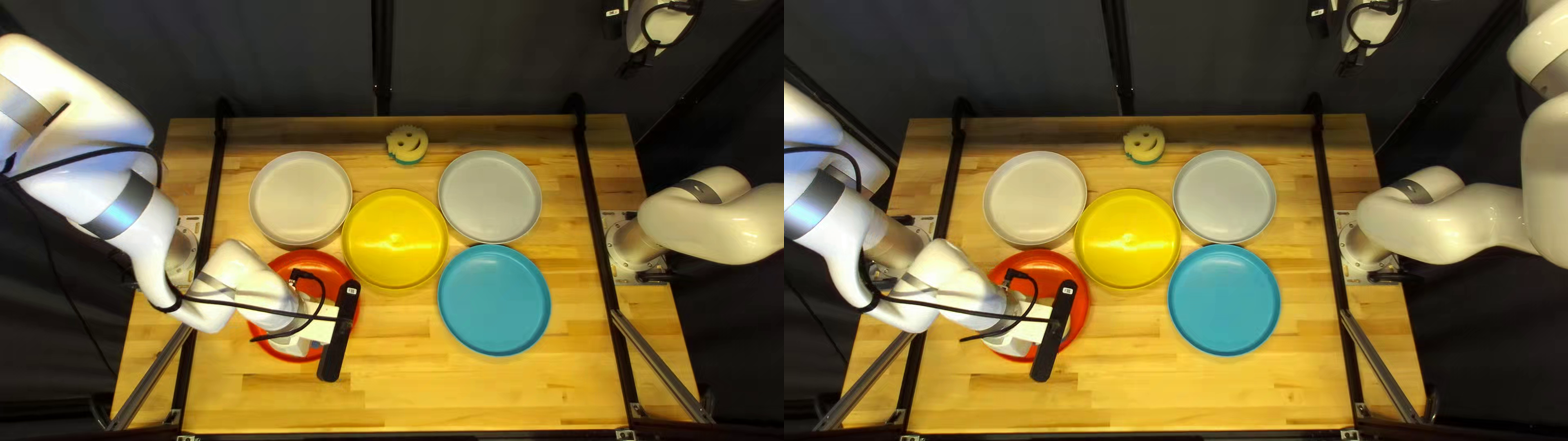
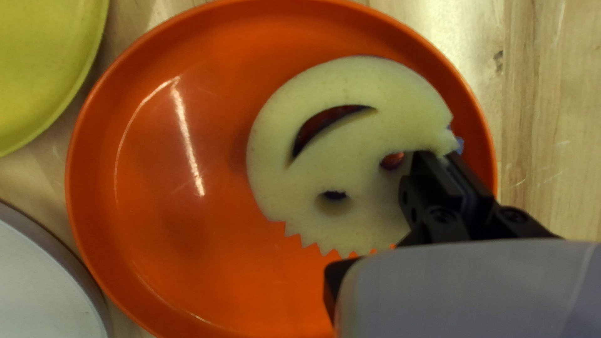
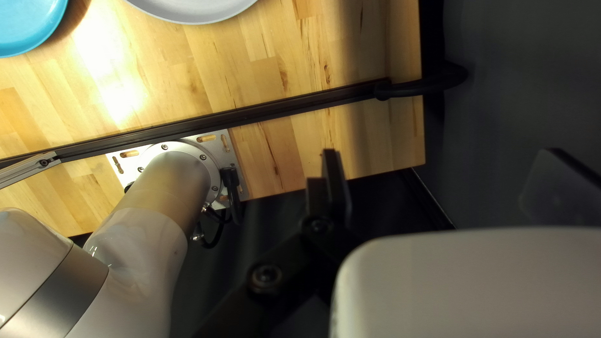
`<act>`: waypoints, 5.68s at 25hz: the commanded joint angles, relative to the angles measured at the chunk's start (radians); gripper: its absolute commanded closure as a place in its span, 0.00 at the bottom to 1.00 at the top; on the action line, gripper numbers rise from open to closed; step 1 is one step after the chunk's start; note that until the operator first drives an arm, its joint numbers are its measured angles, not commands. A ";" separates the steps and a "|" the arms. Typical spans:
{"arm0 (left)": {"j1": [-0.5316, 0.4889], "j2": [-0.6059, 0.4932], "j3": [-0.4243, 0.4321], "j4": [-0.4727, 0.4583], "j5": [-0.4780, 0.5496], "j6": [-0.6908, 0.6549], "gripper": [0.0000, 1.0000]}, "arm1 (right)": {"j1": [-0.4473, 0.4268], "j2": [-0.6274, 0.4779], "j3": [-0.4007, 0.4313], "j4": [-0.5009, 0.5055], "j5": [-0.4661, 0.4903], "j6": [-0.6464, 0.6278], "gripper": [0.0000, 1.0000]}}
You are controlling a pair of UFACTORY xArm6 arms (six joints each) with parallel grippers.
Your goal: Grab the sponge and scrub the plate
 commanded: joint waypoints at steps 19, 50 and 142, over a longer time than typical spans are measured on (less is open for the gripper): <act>-0.035 0.028 0.005 -0.074 -0.006 0.033 1.00 | 0.000 0.000 0.000 0.000 0.000 0.000 0.00; 0.063 -0.125 0.178 -0.210 -0.030 0.198 1.00 | 0.000 0.000 0.000 0.000 0.000 0.000 0.00; 0.435 -0.395 0.191 -0.036 0.254 0.418 1.00 | 0.000 0.000 0.000 0.000 0.000 0.000 0.00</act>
